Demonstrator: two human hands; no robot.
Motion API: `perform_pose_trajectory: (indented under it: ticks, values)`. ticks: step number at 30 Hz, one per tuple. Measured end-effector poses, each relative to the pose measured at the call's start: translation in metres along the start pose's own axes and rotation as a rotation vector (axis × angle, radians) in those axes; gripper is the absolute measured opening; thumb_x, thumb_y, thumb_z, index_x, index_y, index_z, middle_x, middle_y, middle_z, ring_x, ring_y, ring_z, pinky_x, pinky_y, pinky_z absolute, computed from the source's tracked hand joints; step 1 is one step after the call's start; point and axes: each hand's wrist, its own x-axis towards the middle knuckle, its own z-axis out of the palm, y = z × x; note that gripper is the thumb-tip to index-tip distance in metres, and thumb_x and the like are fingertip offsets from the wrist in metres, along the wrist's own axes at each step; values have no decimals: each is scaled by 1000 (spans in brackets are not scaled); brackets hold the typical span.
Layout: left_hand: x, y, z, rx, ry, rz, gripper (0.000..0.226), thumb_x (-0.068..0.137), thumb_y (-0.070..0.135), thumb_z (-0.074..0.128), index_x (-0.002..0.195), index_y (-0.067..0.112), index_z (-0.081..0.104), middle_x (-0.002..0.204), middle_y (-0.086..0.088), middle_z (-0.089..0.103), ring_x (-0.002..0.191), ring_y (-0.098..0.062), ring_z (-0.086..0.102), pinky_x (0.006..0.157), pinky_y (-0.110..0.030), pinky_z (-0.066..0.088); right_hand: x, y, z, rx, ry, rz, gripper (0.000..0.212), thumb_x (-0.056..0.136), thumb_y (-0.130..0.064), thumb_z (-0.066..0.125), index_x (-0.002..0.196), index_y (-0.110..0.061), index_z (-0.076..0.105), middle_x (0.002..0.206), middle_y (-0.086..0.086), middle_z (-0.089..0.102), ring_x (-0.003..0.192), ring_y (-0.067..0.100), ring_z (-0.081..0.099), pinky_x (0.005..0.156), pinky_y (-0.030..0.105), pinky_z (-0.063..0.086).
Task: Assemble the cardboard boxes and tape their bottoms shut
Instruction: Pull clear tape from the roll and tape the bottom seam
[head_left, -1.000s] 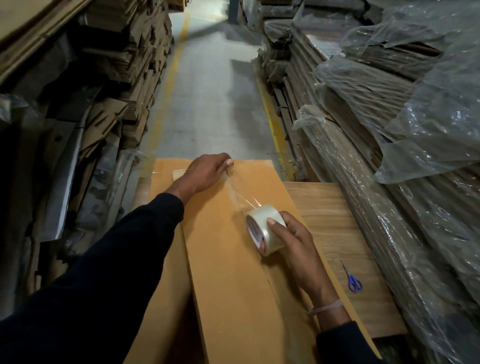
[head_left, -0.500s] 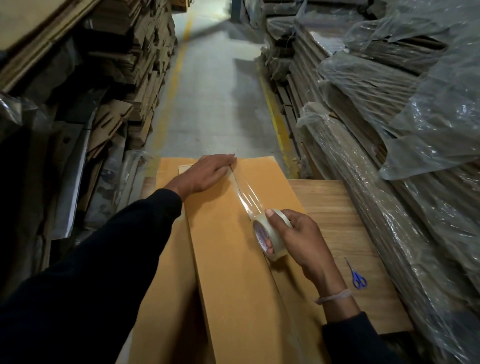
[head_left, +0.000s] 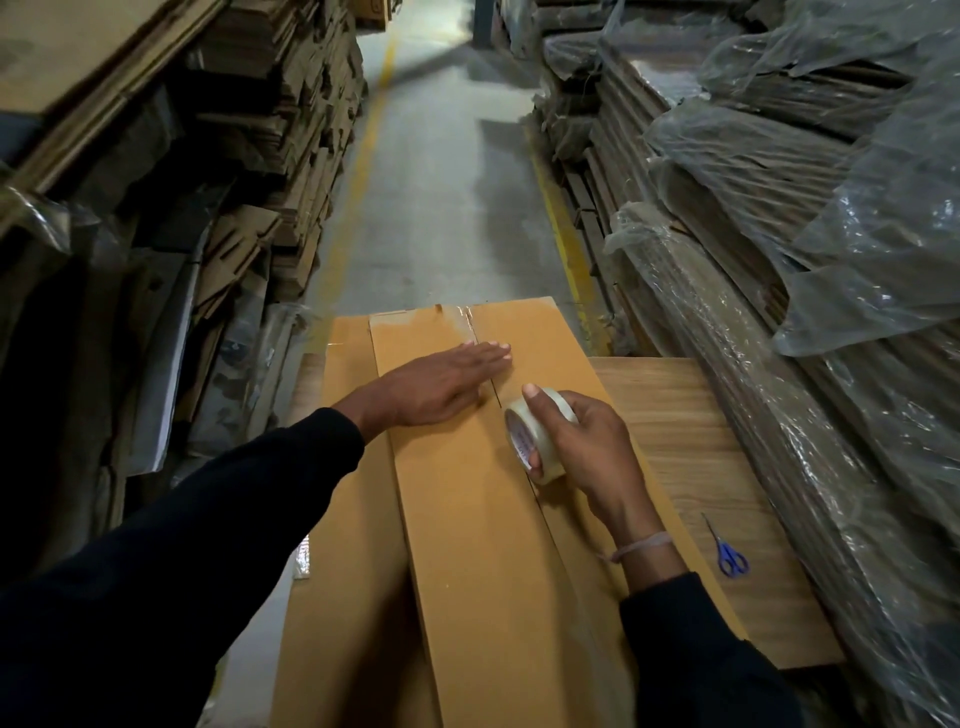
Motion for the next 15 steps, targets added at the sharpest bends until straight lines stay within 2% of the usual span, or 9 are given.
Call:
perform_pose_trajectory:
  ticks: [1, 3, 7, 10, 13, 15]
  values:
    - [0, -1, 0, -5, -5, -9, 61, 109, 36, 26, 165, 12, 30, 173, -8, 24, 161, -21, 19, 131, -46, 18, 1, -3, -1, -21, -13, 9, 63, 101, -59, 60, 71, -5, 69, 57, 11, 69, 55, 24, 67, 55, 28, 53]
    - [1, -1, -1, 7, -19, -15, 59, 109, 33, 24, 165, 12, 31, 172, -8, 25, 161, -22, 20, 131, -45, 19, 2, -6, -5, -91, -48, 52, 65, 102, -55, 61, 69, 0, 70, 55, 12, 69, 47, 20, 65, 49, 21, 48]
    - [5, 0, -4, 27, -14, -8, 58, 108, 20, 31, 165, 10, 29, 173, -10, 23, 161, -23, 19, 132, -44, 16, -4, -4, -13, -109, -80, 110, 72, 100, -59, 63, 68, 6, 67, 57, 18, 69, 46, 25, 66, 52, 26, 52]
    - [8, 6, -5, 36, -6, -7, 60, 106, 19, 30, 165, 8, 29, 173, -10, 22, 161, -22, 17, 132, -41, 17, -12, 6, -20, 97, -107, 72, 57, 103, -53, 62, 79, -2, 72, 69, 22, 71, 58, 25, 66, 66, 36, 54]
    - [8, 18, 1, 18, -3, 97, 59, 105, 20, 27, 162, 7, 35, 171, -10, 29, 160, -23, 24, 131, -36, 19, -19, 24, -28, 232, -71, 35, 33, 101, -44, 65, 99, -13, 76, 84, 9, 73, 78, 20, 66, 78, 40, 49]
    - [6, 25, 6, -1, 1, 125, 57, 107, 21, 28, 162, 7, 36, 171, -11, 30, 159, -24, 26, 131, -35, 20, -25, 30, -30, 254, -75, 9, 33, 97, -46, 65, 101, -14, 73, 88, 5, 69, 83, 19, 62, 80, 42, 46]
